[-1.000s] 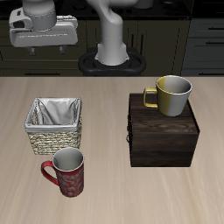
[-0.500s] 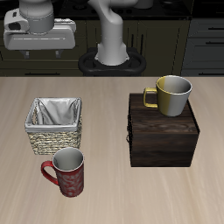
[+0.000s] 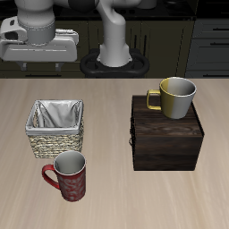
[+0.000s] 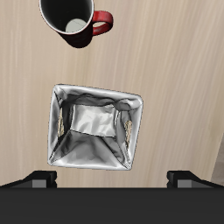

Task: Place the red mug in the basket

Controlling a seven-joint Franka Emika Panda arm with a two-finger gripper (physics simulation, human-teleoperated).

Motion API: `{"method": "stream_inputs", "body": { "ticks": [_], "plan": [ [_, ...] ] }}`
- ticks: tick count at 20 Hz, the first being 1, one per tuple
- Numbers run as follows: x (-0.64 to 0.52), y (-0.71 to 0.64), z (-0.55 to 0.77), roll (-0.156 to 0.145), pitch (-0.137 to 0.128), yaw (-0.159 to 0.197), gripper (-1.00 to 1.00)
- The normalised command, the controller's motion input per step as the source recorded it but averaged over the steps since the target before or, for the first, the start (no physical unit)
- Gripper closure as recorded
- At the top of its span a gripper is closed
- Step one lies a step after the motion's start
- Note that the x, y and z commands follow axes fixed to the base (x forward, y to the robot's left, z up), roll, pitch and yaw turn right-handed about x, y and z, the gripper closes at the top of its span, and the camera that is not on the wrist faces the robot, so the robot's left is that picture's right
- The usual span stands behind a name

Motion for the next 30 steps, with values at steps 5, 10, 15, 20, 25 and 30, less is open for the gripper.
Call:
{"method": "stream_inputs", "body": {
  "ticks": [5,10,15,20,25,30],
  "plan": [
    [0.49,0.05,0.09,0.017,-0.001,0.035,-1.0],
    [0.46,0.0,0.12,0.066,-0.001,0.007,-1.0],
    [0.35,-0.08,0.0,0.006,0.016,-0.01,-1.0],
    [0.31,-0.14,0.0,0.007,-0.016,0.0,-1.0],
    [0.28,-0.12,-0.03,-0.03,-0.001,-0.03,-1.0],
    [0.26,0.01,-0.02,-0.029,0.0,-0.023,-1.0]
  ]
}}
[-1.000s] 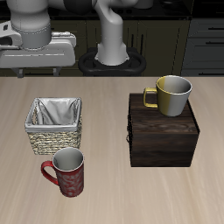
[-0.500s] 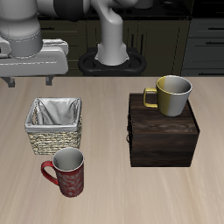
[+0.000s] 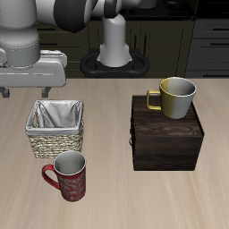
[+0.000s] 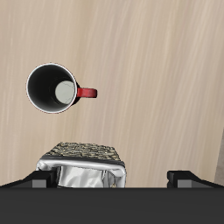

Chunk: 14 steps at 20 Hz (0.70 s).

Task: Place the red mug in the basket

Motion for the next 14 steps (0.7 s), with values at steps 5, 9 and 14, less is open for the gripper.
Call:
{"method": "stream_inputs", "body": {
  "ticks": [5,9,14],
  "plan": [
    [0.17,0.19,-0.06,0.014,0.001,-0.048,-1.0],
    [0.2,0.25,-0.09,0.009,0.004,-0.019,-1.0],
    [0.12,0.22,-0.04,0.027,-0.003,0.003,-1.0]
  ]
}}
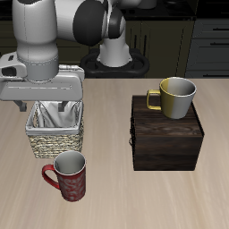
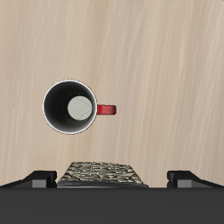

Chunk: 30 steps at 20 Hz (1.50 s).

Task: Place the red mug in the basket

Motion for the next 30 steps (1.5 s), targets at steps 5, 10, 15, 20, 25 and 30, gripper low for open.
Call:
{"method": "stream_inputs", "body": {
  "ticks": [5,10,15,20,25,30],
  "plan": [
    [0.11,0.03,0.03,-0.001,-0.014,-0.044,-1.0],
    [0.02,-0.04,-0.06,-0.015,-0.016,-0.042,-1.0],
    [0.04,-0.13,-0.25,-0.041,0.022,-0.015,-1.0],
    [0.08,-0.08,-0.33,-0.018,0.011,-0.025,-1.0],
    [0.05,0.02,-0.19,-0.016,-0.024,-0.022,-1.0],
    [0.07,0.07,-0.21,0.022,0.012,-0.042,-1.0]
  ]
}}
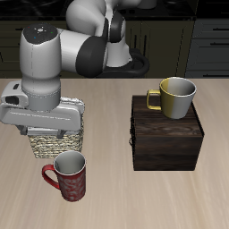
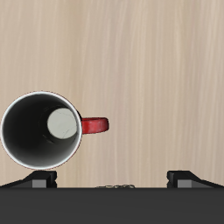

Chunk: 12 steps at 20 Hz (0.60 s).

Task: Place the red mug in the basket

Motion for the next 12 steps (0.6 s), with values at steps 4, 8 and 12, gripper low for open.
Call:
{"method": "stream_inputs", "body": {
  "ticks": [4,8,12],
  "plan": [
    [0.08,0.1,-0.22,0.008,0.023,-0.017,-1.0],
    [0.08,0.1,-0.21,0.014,0.022,-0.011,-1.0],
    [0.07,0.12,-0.22,0.011,0.025,-0.015,-1.0]
  ]
}}
